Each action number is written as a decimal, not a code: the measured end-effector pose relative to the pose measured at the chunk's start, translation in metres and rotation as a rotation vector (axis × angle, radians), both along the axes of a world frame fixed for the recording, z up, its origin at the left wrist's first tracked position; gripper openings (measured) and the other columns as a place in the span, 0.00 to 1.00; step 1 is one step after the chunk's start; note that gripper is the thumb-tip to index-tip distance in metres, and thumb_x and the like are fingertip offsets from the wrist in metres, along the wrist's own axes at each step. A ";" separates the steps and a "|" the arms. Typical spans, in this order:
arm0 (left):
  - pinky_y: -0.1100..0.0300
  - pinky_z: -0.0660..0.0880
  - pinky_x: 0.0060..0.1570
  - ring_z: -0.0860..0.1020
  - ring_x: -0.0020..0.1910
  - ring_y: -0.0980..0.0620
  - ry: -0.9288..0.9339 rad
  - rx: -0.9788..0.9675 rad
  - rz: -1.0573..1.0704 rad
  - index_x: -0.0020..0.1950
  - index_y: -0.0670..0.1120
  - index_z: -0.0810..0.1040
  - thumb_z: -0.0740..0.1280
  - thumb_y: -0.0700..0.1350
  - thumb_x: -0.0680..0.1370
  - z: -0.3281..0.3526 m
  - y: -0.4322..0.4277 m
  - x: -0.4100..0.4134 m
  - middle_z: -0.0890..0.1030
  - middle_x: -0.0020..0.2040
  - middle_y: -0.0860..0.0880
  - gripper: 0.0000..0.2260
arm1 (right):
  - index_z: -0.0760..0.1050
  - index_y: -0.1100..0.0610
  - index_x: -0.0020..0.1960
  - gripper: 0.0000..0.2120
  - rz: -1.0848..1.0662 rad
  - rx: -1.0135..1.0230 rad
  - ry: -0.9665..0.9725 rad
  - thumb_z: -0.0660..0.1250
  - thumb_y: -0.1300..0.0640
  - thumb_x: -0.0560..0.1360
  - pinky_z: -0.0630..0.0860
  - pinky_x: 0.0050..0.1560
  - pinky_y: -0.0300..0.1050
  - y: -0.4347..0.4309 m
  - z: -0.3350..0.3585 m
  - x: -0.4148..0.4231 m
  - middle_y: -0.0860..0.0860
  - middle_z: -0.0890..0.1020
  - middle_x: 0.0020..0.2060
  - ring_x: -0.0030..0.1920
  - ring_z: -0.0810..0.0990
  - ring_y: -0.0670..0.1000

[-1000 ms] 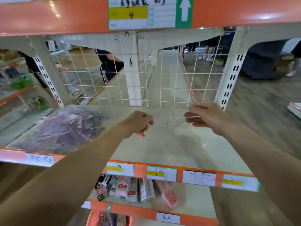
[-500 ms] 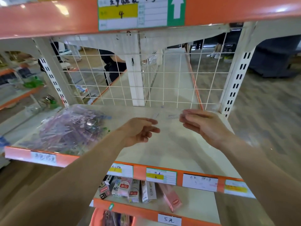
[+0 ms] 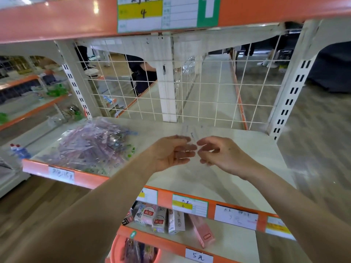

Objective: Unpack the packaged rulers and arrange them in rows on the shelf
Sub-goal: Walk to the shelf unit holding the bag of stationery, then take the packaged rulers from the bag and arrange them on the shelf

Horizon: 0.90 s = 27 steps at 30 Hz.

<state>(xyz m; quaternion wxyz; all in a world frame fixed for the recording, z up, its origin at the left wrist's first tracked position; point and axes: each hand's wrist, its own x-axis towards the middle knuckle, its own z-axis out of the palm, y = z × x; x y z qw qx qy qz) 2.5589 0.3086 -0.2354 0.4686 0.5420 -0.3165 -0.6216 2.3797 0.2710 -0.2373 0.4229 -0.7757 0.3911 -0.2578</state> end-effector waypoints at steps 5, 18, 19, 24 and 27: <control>0.57 0.79 0.39 0.81 0.33 0.50 -0.173 -0.004 -0.022 0.44 0.44 0.76 0.64 0.38 0.79 0.005 0.003 -0.002 0.81 0.35 0.46 0.05 | 0.71 0.54 0.66 0.24 -0.195 -0.172 0.074 0.71 0.51 0.72 0.72 0.58 0.43 -0.025 0.012 0.007 0.48 0.77 0.55 0.54 0.76 0.48; 0.61 0.68 0.48 0.74 0.50 0.50 -0.984 -0.036 0.163 0.67 0.42 0.73 0.68 0.46 0.77 0.001 -0.014 0.041 0.76 0.59 0.46 0.19 | 0.78 0.63 0.47 0.03 -0.223 0.477 -0.210 0.68 0.64 0.73 0.77 0.32 0.36 -0.049 0.001 0.063 0.55 0.81 0.34 0.31 0.79 0.46; 0.61 0.68 0.49 0.74 0.52 0.49 -1.016 -0.037 0.152 0.67 0.43 0.72 0.68 0.46 0.77 -0.001 -0.016 0.047 0.75 0.61 0.44 0.20 | 0.78 0.65 0.49 0.06 -0.249 0.479 -0.220 0.68 0.65 0.73 0.77 0.31 0.36 -0.053 0.000 0.069 0.55 0.81 0.35 0.31 0.79 0.47; 0.53 0.69 0.64 0.70 0.65 0.44 -1.269 -0.031 0.027 0.67 0.45 0.72 0.67 0.46 0.77 -0.011 -0.024 0.085 0.71 0.66 0.43 0.19 | 0.78 0.66 0.48 0.05 -0.360 0.415 -0.159 0.68 0.67 0.72 0.76 0.27 0.38 -0.066 -0.007 0.104 0.57 0.81 0.34 0.30 0.80 0.49; 0.56 0.69 0.63 0.73 0.63 0.45 -1.354 -0.066 -0.049 0.65 0.45 0.74 0.65 0.42 0.77 -0.010 -0.028 0.109 0.73 0.64 0.45 0.17 | 0.77 0.66 0.42 0.01 -0.438 0.410 -0.106 0.69 0.69 0.71 0.77 0.31 0.42 -0.074 -0.013 0.123 0.60 0.81 0.35 0.31 0.80 0.52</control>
